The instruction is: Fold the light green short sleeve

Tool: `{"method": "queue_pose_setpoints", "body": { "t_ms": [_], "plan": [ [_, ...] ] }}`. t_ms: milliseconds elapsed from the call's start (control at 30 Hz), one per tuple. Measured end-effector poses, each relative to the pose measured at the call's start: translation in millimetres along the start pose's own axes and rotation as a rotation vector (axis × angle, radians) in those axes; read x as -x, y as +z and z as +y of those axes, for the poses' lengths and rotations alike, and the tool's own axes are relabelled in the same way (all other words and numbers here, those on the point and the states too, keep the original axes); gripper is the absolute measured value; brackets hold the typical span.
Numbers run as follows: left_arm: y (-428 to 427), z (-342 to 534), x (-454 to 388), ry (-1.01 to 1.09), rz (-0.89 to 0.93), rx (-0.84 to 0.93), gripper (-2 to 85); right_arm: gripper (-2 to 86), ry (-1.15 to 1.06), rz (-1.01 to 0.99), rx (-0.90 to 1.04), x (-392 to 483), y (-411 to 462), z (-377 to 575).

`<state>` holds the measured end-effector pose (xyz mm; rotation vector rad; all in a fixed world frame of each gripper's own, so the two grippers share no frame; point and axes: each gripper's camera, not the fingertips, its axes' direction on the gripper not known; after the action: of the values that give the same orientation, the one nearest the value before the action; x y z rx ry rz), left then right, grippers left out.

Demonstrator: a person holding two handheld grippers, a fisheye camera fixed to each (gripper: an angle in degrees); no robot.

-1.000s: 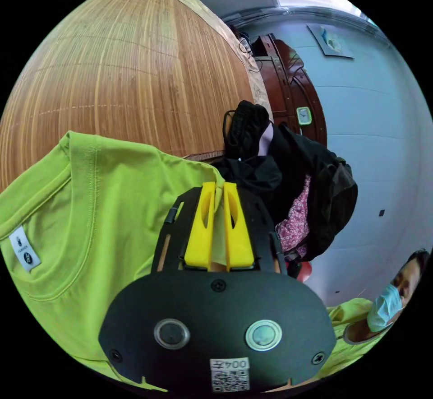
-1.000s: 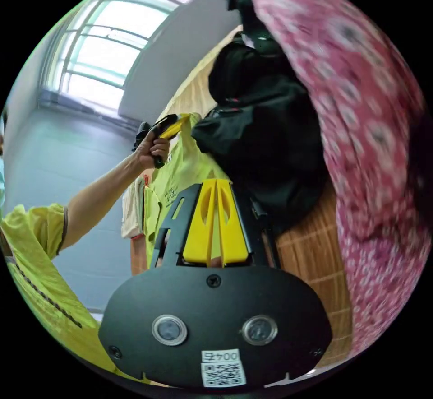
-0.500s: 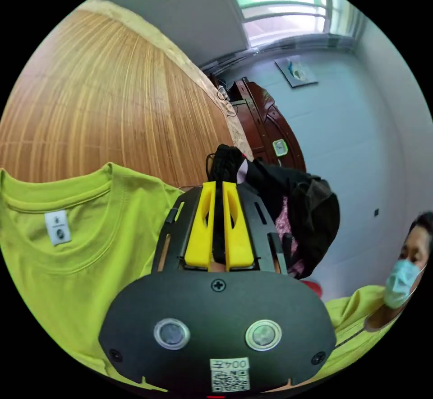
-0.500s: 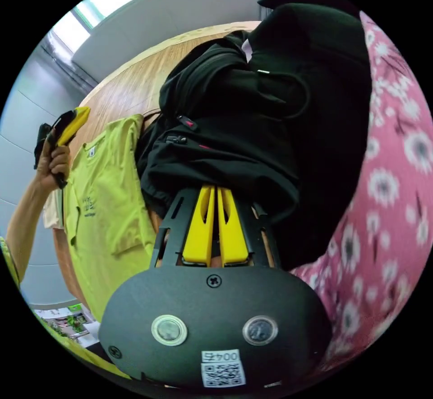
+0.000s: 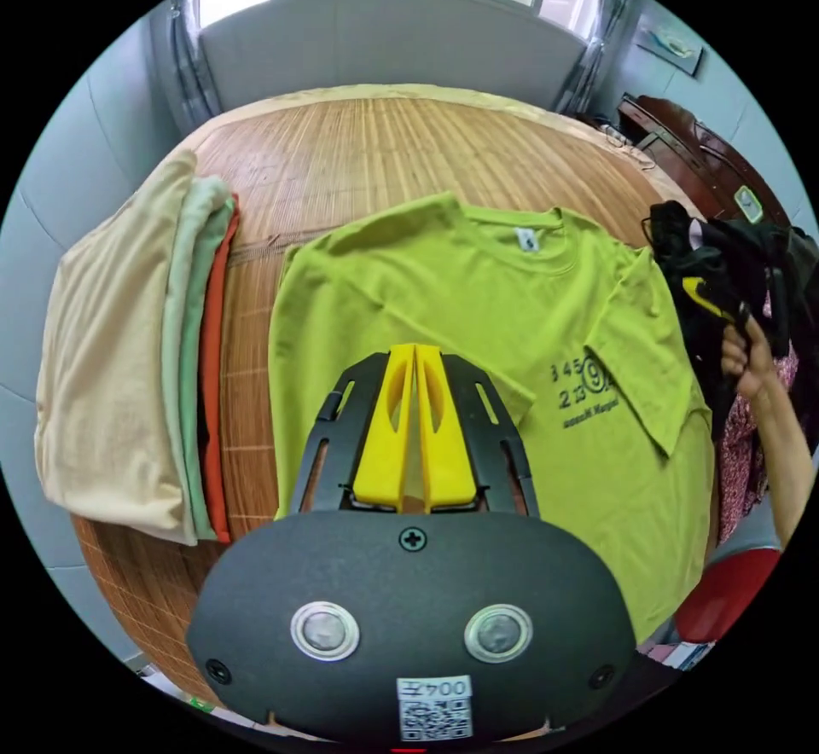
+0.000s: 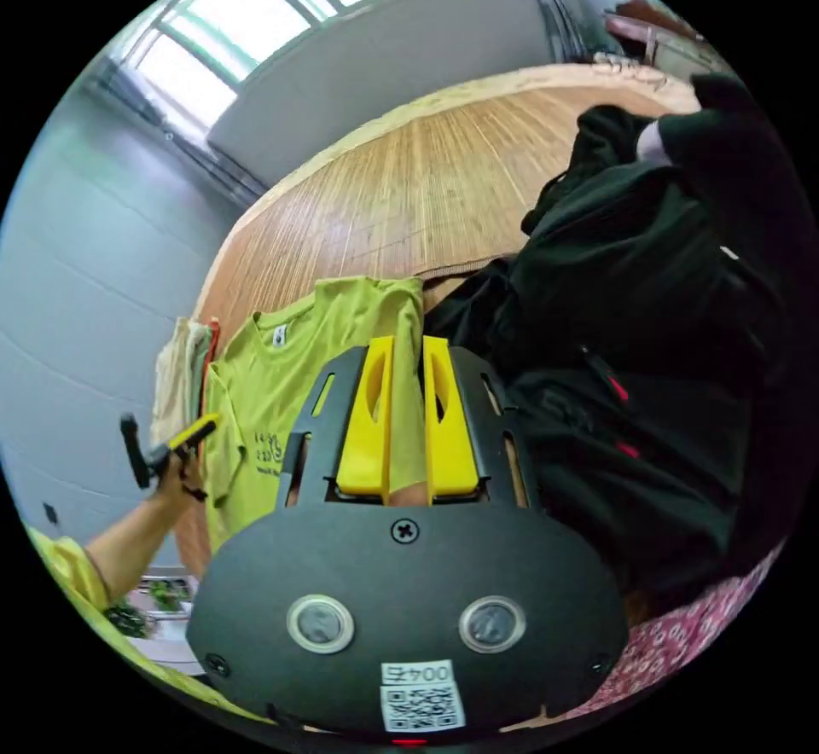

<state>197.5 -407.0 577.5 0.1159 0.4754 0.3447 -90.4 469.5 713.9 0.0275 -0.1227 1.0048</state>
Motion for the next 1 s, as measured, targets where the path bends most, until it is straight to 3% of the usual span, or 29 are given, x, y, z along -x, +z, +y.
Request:
{"method": "queue_pose_setpoints", "body": {
  "t_ms": [167, 267, 333, 500, 600, 733, 767, 833, 933, 1000],
  "plan": [
    [5, 38, 8, -0.035, 0.035, -0.084, 0.7, 8.9, 0.140, -0.159, 0.149, -21, 32, -65],
    [8, 55, 15, -0.027, 0.065, -0.098, 0.7, 4.0, -0.003, 0.019, 0.211, -14, 42, -82],
    [11, 66, 23, -0.021, 0.101, -0.099, 0.6, 3.7, -0.067, 0.108, 0.197, -18, 41, -88],
    [15, 87, 34, -0.032, 0.135, -0.103, 0.6, 4.8, 0.016, -0.011, 0.083, -36, 13, -94],
    [18, 100, 38, -0.030, 0.131, -0.105, 0.7, 3.4, -0.080, -0.014, -0.016, -8, -26, -63],
    [22, 117, 50, -0.042, 0.163, -0.106, 0.7, -0.1, -0.368, 0.001, 0.175, 46, -15, 15],
    [22, 119, 52, -0.044, 0.169, -0.105, 0.7, -0.3, -0.429, 0.090, 0.232, 49, -4, 32],
    [25, 129, 60, -0.052, 0.188, -0.104, 0.7, -0.4, -0.466, 0.263, 0.273, 36, 11, 46],
    [27, 140, 66, -0.055, 0.192, -0.103, 0.8, -0.3, -0.334, 0.135, 0.173, 12, -22, 41],
    [28, 146, 70, -0.055, 0.194, -0.103, 0.8, 0.1, -0.356, 0.160, 0.102, 20, -44, 50]
  ]
}}
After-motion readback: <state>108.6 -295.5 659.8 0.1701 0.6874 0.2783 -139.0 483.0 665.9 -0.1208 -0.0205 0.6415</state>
